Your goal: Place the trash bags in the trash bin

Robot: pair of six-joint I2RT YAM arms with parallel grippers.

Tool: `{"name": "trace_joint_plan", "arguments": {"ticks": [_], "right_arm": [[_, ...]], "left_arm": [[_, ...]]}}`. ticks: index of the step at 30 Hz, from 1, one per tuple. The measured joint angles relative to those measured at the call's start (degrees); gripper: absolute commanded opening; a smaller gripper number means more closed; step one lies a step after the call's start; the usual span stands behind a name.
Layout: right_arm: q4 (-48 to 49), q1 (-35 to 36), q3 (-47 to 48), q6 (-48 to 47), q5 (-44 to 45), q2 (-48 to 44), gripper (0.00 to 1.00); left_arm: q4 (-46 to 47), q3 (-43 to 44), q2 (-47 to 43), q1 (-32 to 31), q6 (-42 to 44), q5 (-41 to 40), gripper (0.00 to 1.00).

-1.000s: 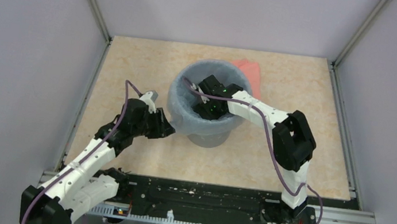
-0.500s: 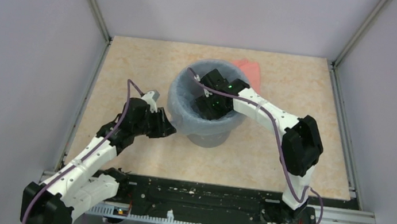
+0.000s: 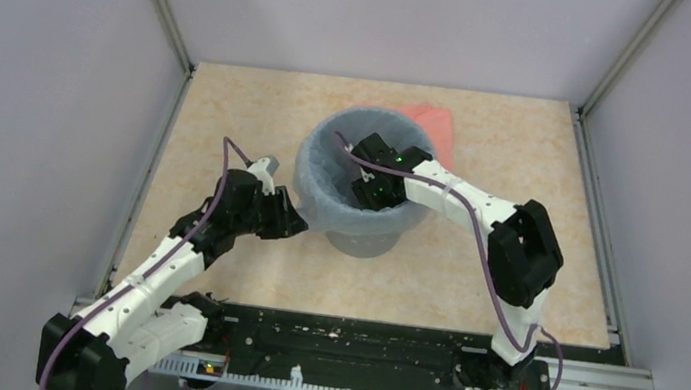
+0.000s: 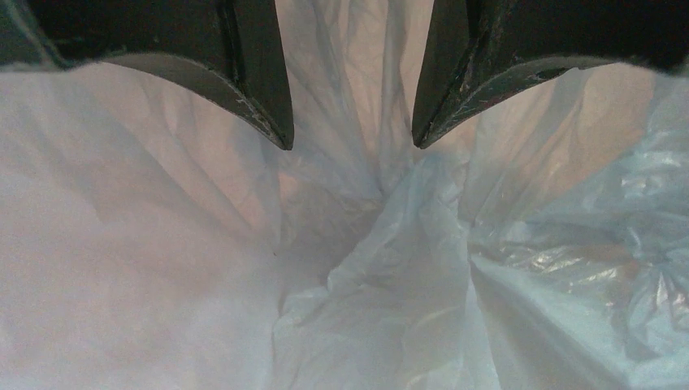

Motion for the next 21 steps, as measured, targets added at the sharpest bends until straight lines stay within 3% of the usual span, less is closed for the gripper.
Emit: {"name": "trace_joint_plan", "arguments": {"ticks": [12, 21], "right_arm": [[3.34, -1.64, 0.31, -1.03, -4.02, 9.38, 0.55], [3.19, -2.05, 1.88, -1.18, -5.16, 10.49, 0.55]], "left_arm": [[0.02, -0.02, 0.0, 0.0, 0.02, 0.0, 0.44], [0.02, -0.02, 0.07, 0.0, 0.02, 0.0, 0.43]]}}
